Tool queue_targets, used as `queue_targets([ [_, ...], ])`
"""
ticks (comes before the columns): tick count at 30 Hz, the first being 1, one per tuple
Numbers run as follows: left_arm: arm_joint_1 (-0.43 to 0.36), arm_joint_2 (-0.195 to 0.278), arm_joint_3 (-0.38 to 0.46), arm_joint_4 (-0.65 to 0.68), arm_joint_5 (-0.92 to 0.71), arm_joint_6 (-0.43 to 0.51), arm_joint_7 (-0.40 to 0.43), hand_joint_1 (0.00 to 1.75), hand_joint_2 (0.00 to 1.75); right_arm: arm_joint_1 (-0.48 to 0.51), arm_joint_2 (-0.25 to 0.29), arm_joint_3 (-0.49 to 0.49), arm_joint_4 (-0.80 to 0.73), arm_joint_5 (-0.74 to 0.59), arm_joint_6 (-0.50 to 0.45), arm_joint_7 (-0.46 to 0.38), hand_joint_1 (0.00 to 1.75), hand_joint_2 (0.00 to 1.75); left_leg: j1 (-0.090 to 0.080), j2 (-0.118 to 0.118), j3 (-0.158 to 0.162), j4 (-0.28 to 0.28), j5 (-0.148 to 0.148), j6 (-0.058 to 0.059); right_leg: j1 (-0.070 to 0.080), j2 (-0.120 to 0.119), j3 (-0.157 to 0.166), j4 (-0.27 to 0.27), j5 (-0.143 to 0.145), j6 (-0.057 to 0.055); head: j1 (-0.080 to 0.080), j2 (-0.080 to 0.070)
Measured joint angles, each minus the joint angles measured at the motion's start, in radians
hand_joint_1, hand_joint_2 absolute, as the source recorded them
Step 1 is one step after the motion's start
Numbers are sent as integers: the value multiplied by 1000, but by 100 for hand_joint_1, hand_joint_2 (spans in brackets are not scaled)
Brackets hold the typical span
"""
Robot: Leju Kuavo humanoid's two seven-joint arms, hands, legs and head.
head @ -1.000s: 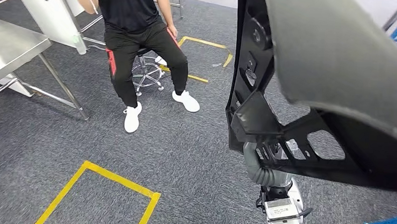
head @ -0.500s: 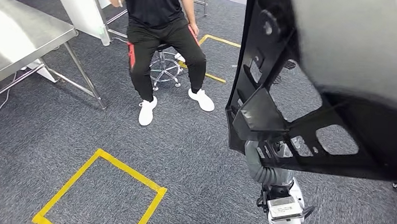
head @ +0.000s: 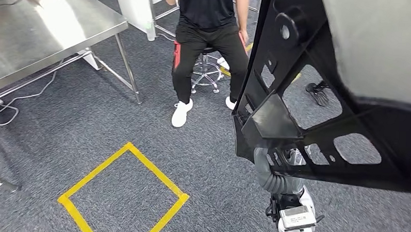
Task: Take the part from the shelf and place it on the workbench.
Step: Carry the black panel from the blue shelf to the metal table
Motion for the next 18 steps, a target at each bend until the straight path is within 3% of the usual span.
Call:
queue_targets([
  [1,1,0,0,0,0,2,2,0,175,-1,0,0,0,0,1,0,175,175,0,-8,-4,3,-2,-6,0,5,8,-19,7,-7,0,0],
  [3,4,1,0,1,0,5,4,0,175,-2,0,0,0,-1,2,0,175,175,2,-17,-10,3,-2,-16,2,-8,11,-19,10,-25,-1,0],
  [5,6,0,0,2,0,6,5,0,175,-3,2,0,0,-2,3,0,175,175,3,18,-22,28,-18,-25,-1,-24,13,-21,12,-38,-4,0],
  [7,3,0,0,2,0,7,6,0,175,-3,3,0,0,-2,3,0,175,175,4,74,-69,123,-71,-34,1,-45,15,-23,10,-48,-8,0],
  [9,2,0,0,2,0,8,6,0,175,-3,3,0,1,-3,4,0,175,175,7,92,-138,249,-123,-39,5,-67,15,-22,7,-54,-9,0],
  [10,2,0,0,2,0,7,6,0,175,-3,3,-1,1,-3,4,0,175,175,8,95,-158,283,-127,-39,7,-78,15,-22,5,-55,-9,0],
  [11,3,-1,0,2,0,6,6,0,175,-3,3,-1,1,-3,4,0,175,175,8,97,-159,279,-112,-38,8,-89,17,-22,3,-57,-9,0],
  [12,4,-1,0,2,0,6,6,0,175,-3,3,-1,2,-3,4,0,175,175,8,103,-140,236,-82,-35,10,-100,20,-22,1,-58,-9,0],
  [14,3,0,0,2,0,5,7,0,175,-4,3,-1,1,-3,4,0,175,175,0,140,-68,98,-19,-21,15,-119,27,-22,-5,-56,-9,0],
  [16,-1,0,0,2,0,5,7,0,175,-5,2,-1,1,-3,4,0,175,175,-10,167,-30,22,0,-10,20,-137,33,-23,-12,-48,-9,0],
  [18,-1,1,0,2,0,4,7,0,175,-6,3,-1,1,-2,4,0,175,175,-16,152,-28,12,-3,-2,21,-155,39,-28,-16,-38,-9,0],
])
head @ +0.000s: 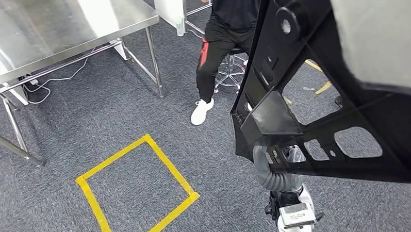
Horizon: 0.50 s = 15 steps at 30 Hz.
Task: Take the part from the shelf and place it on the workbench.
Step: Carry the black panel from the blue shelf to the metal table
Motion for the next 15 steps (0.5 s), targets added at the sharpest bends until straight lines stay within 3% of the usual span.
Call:
queue_targets([
  [1,2,-1,0,0,0,0,0,0,175,-1,0,0,0,0,0,0,175,175,2,-11,6,-8,4,4,0,3,2,1,-3,5,1,0],
  [3,2,-2,0,0,0,-2,2,0,175,-3,0,0,0,0,0,0,175,175,9,-33,20,-26,15,14,-1,45,-10,40,-24,8,2,0],
  [5,-1,-3,0,0,1,-3,2,0,175,-2,-1,0,1,0,0,1,175,175,14,-57,25,-33,20,19,-5,96,-71,160,-75,2,5,0],
  [7,-2,-4,0,0,1,-4,2,0,175,-1,-2,0,4,0,-1,3,175,175,14,-85,24,-32,20,19,-9,108,-137,272,-108,5,7,0],
  [8,-1,-5,0,0,1,-4,2,0,175,-1,-2,0,5,0,-1,4,175,175,15,-99,25,-32,19,19,-10,109,-145,277,-100,14,7,0],
  [9,0,-6,0,0,1,-4,2,0,175,-1,-2,0,6,0,-2,4,175,175,15,-113,26,-31,18,17,-13,111,-134,242,-76,25,7,0],
  [11,1,-7,0,0,1,-5,2,0,175,-2,-2,1,6,0,-2,4,175,175,16,-141,26,-23,14,10,-21,136,-76,101,-11,45,7,0],
  [13,2,-8,0,0,1,-5,2,0,175,-2,-2,1,6,0,-2,4,175,175,15,-163,22,-14,7,-3,-23,156,-37,13,23,40,7,0],
  [15,5,-8,0,0,0,-6,2,0,175,-2,-2,1,6,0,-3,5,175,175,17,-177,16,-13,5,-15,-19,148,-30,4,28,22,6,0],
])
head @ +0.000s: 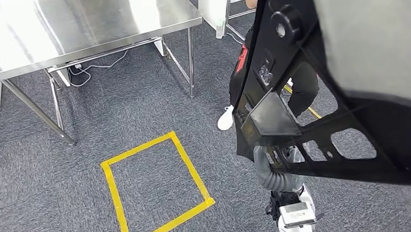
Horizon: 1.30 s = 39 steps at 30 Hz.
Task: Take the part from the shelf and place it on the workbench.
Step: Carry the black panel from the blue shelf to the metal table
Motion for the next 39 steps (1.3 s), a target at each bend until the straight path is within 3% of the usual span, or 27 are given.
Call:
queue_targets([
  [1,2,0,0,0,0,0,0,0,175,0,0,0,0,0,0,0,175,175,3,2,-2,1,-1,-4,-1,-7,2,-1,2,-7,-1,0],
  [3,4,-1,0,1,0,-1,0,0,175,0,1,1,0,0,0,0,175,175,5,46,-20,39,-24,-14,-5,-23,6,-4,4,-20,-4,0],
  [5,0,-1,0,1,0,-2,0,0,175,0,2,1,0,0,-1,0,175,175,6,102,-77,151,-84,-23,-3,-44,8,-5,1,-31,-7,0],
  [7,-1,-2,0,1,-1,-6,-1,0,175,1,2,1,0,0,-2,1,175,175,10,118,-143,268,-126,-28,1,-67,9,-5,-2,-36,-8,0],
  [8,0,-2,0,1,-1,-9,-2,0,175,1,2,1,0,0,-3,1,175,175,10,121,-155,286,-123,-29,2,-78,10,-5,-4,-37,-8,0],
  [9,0,-2,0,1,-2,-13,-3,0,175,1,2,1,0,0,-4,2,175,175,10,124,-147,265,-100,-28,2,-88,12,-5,-7,-37,-8,0],
  [10,1,-1,0,1,-3,-17,-5,0,175,1,2,1,0,1,-5,2,175,175,10,133,-119,209,-66,-25,2,-97,16,-5,-10,-36,-8,0],
  [12,-2,1,0,1,-7,-24,-9,0,175,1,2,1,0,2,-9,2,175,175,2,182,-47,76,-11,-14,7,-115,25,-5,-18,-29,-8,0],
  [14,-6,2,0,0,-11,-25,-13,0,175,0,2,1,0,3,-12,3,175,175,-8,208,-16,16,0,-3,13,-133,32,-6,-25,-19,-7,0],
  [16,-7,2,0,0,-11,-25,-14,0,175,0,2,1,0,3,-14,4,175,175,-10,182,-14,7,0,7,17,-155,39,-12,-31,-8,-6,0],
  [18,-5,1,0,0,-11,-23,-15,0,175,0,1,1,0,4,-15,5,175,175,-5,158,1,-11,9,19,18,-133,38,11,-48,-3,-5,0],
  [19,-5,1,0,0,-12,-23,-16,0,175,1,1,1,-1,5,-16,5,175,175,0,145,8,-20,13,25,18,-107,20,51,-67,-4,-3,0],
  [21,-8,1,0,0,-12,-23,-16,0,175,3,-1,1,0,10,-19,9,175,175,1,121,10,-22,15,29,13,-56,-49,183,-117,-11,1,0],
  [23,-7,0,0,0,-12,-27,-17,0,175,7,-3,0,0,17,-24,13,175,175,0,97,11,-21,13,31,11,-41,-108,270,-133,-3,3,0],
  [24,-5,-1,0,0,-12,-31,-18,0,175,7,-3,0,1,20,-28,14,175,175,0,87,12,-21,12,30,10,-40,-111,256,-115,7,3,0],
  [26,-3,-2,0,0,-12,-38,-20,0,175,6,-3,0,1,23,-33,17,175,175,0,72,17,-19,8,24,6,-38,-64,125,-46,28,3,0],
  [27,-3,-2,0,0,-12,-41,-21,0,175,5,-3,0,1,24,-33,21,175,175,-2,66,18,-16,4,19,5,-36,-37,57,-15,30,4,0],
  [29,-3,0,0,0,-12,-45,-23,0,175,4,-2,0,1,24,-34,28,175,175,-7,62,16,-9,-3,15,2,-32,-8,-12,17,19,4,0],
  [31,-2,2,0,0,-13,-48,-24,0,175,3,0,-1,2,25,-37,32,175,175,-9,64,14,-6,-5,24,2,-31,-6,-15,22,7,3,0],
  [33,-2,2,0,0,-16,-55,-24,0,175,0,1,-2,2,31,-42,38,175,175,-8,67,15,-8,-4,31,5,-29,-7,-15,22,4,2,0],
  [37,-2,3,0,0,-22,-67,-21,0,175,-3,1,-3,2,43,-48,49,175,175,-5,69,18,-12,-4,28,10,-28,-6,-14,21,-6,2,0],
  [39,-2,4,0,0,-23,-68,-19,0,175,-5,1,-3,2,45,-50,51,175,175,-2,70,19,-14,-5,16,13,-27,-7,-14,20,-10,2,0],
])
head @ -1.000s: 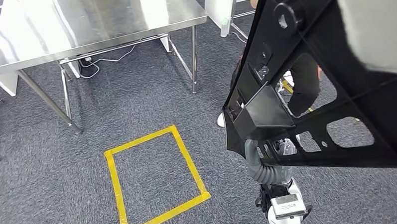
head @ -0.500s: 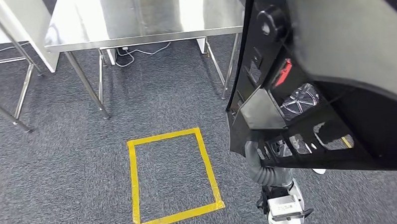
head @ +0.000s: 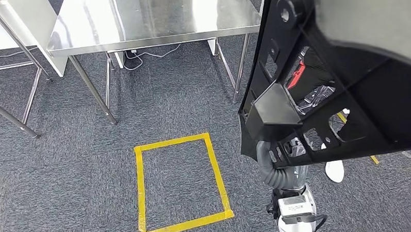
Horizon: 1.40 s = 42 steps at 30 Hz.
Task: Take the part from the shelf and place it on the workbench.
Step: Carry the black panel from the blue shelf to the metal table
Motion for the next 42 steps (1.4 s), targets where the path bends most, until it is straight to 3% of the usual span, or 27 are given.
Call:
queue_targets([
  [2,0,0,0,0,-2,0,2,0,175,-2,0,0,0,2,-1,1,175,175,2,0,0,0,-1,-11,2,0,0,0,-1,-2,0,0],
  [4,0,1,0,0,-5,-1,4,0,175,-2,0,0,0,4,-2,1,175,175,2,0,-1,1,-3,-13,0,0,1,-1,0,-1,0,0],
  [8,-1,2,-1,0,-9,-7,12,0,175,-4,4,0,0,17,-6,9,175,175,4,3,23,-34,5,10,-2,-1,3,-2,-4,4,0,0],
  [10,-1,1,-1,0,-10,-10,16,0,175,-6,5,0,0,23,-9,13,175,175,10,7,42,-58,16,17,-2,-2,-38,80,-40,-1,1,0],
  [12,-2,0,-1,0,-11,-11,20,0,175,-6,4,0,1,26,-11,16,175,175,11,10,44,-59,14,17,-8,-2,-111,213,-89,-1,2,0],
  [13,-1,-1,-1,0,-11,-10,22,0,175,-4,4,0,2,27,-11,17,175,175,12,10,45,-58,12,14,-13,-3,-136,255,-99,6,2,0],
  [14,-1,-3,-1,0,-11,-10,23,0,175,-4,4,0,2,28,-12,18,175,175,14,10,46,-56,8,9,-19,-3,-141,259,-92,18,2,0],
  [15,0,-4,-1,0,-11,-9,24,0,175,-3,4,0,3,28,-12,18,175,175,19,8,47,-51,3,2,-25,-3,-123,220,-69,33,2,0],
  [17,-1,-4,-1,0,-11,-8,26,0,175,-3,4,0,4,30,-13,19,175,175,26,5,46,-29,-16,-20,-35,-1,-57,87,-17,61,3,0],
  [18,-1,-3,-1,0,-10,-7,26,0,175,-3,5,0,4,31,-13,19,175,175,27,3,42,-15,-29,-31,-38,1,-32,42,-4,61,4,0],
  [19,-2,-2,-1,0,-10,-6,27,0,175,-3,5,0,5,31,-13,20,175,175,27,2,39,-5,-39,-39,-38,3,-20,22,-2,53,3,0],
  [21,-2,-2,-1,0,-10,-4,28,0,175,-2,6,0,6,32,-14,22,175,175,28,1,38,3,-49,-47,-34,4,-19,29,-11,25,1,0],
  [24,-2,-2,-2,0,-10,-3,29,0,175,-2,7,0,6,32,-14,23,175,175,34,23,20,52,-75,-54,-31,1,-8,31,-20,3,-1,0],
  [27,-4,-3,-2,0,-10,-2,29,0,175,-3,8,0,7,32,-14,23,175,175,34,50,-95,246,-149,-55,-21,-6,3,30,-33,-14,-2,0],
  [28,-3,-3,-2,0,-10,-1,30,0,175,-2,8,0,8,32,-14,23,175,175,33,52,-132,295,-155,-51,-17,-7,7,30,-39,-18,-2,0],
  [29,-2,-3,-1,0,-10,0,32,0,175,-2,8,0,9,32,-14,23,175,175,30,53,-153,309,-140,-45,-12,-7,13,30,-45,-20,-2,0],
  [30,-1,-3,-1,0,-10,1,34,0,175,-3,8,0,10,32,-14,23,175,175,26,53,-154,286,-106,-35,-7,-8,21,30,-51,-22,-2,0],
  [32,0,-1,-1,0,-10,4,38,0,175,-3,8,3,11,32,-15,23,175,175,8,57,-109,161,-19,2,-1,-10,41,25,-65,-25,-2,0],
  [33,-1,0,-1,0,-10,6,41,0,175,-5,8,4,12,32,-17,23,175,175,-2,64,-84,105,4,21,2,-11,49,21,-72,-23,-1,0],
  [35,-3,4,-1,0,-11,8,44,0,175,-6,8,6,14,32,-21,23,175,175,-19,73,-55,45,6,45,1,-16,62,15,-76,-14,-2,0],
  [37,-3,5,-2,0,-11,9,46,0,175,-6,8,7,15,31,-22,22,175,175,-22,67,-31,12,0,48,1,-21,77,16,-69,5,-4,0],
  [39,-1,4,-1,0,-11,8,46,0,175,-9,8,8,16,32,-23,22,175,175,-19,60,11,-16,0,50,2,-20,66,65,-66,12,-4,0],
  [42,-2,1,-1,0,-11,8,47,0,175,-13,6,8,18,32,-24,22,175,175,-14,48,48,-26,-17,45,-2,-11,-44,233,-106,2,-3,0],
])
